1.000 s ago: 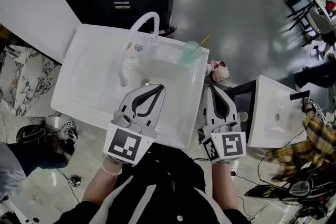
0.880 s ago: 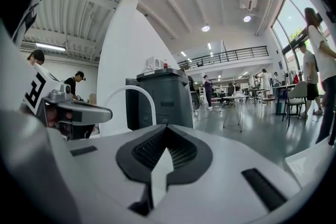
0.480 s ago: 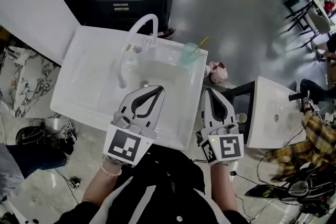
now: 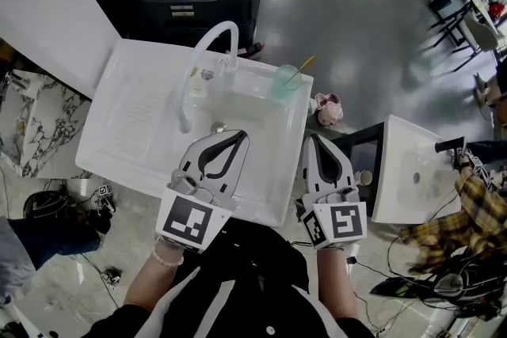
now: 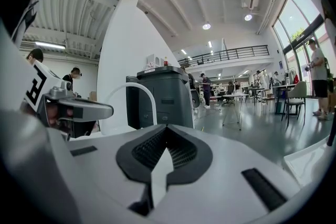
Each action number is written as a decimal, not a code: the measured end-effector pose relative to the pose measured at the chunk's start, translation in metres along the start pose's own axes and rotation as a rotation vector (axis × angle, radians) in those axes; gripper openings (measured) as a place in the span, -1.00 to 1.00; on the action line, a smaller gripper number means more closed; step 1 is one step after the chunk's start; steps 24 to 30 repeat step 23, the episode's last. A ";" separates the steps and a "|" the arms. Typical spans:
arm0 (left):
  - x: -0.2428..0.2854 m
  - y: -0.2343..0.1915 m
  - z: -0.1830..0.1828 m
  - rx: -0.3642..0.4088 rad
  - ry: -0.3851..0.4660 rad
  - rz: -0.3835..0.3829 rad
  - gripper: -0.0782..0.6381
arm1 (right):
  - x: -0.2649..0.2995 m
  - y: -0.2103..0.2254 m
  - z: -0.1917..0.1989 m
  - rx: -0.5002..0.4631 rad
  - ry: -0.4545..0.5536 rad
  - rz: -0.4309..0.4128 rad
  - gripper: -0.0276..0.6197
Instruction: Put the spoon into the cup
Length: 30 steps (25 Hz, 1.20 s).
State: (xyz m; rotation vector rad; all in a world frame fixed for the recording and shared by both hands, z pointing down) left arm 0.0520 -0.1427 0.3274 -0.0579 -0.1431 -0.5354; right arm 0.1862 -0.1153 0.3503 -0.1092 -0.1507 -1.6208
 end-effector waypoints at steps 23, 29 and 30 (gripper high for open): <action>-0.001 -0.001 0.001 -0.004 -0.006 0.006 -0.79 | 0.002 -0.005 0.006 -0.012 -0.035 -0.014 -0.91; -0.001 -0.001 0.001 -0.004 -0.006 0.006 -0.79 | 0.002 -0.005 0.006 -0.012 -0.035 -0.014 -0.91; -0.001 -0.001 0.001 -0.004 -0.006 0.006 -0.79 | 0.002 -0.005 0.006 -0.012 -0.035 -0.014 -0.91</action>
Point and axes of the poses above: the fingertips, and each gripper's own axes: x forward along the fingers, y to its right, z out of its underside, the point moved 2 cm from there along -x, backward along the fingers, and after that the axes turned 6 degrees about z, right-handed, at the moved point
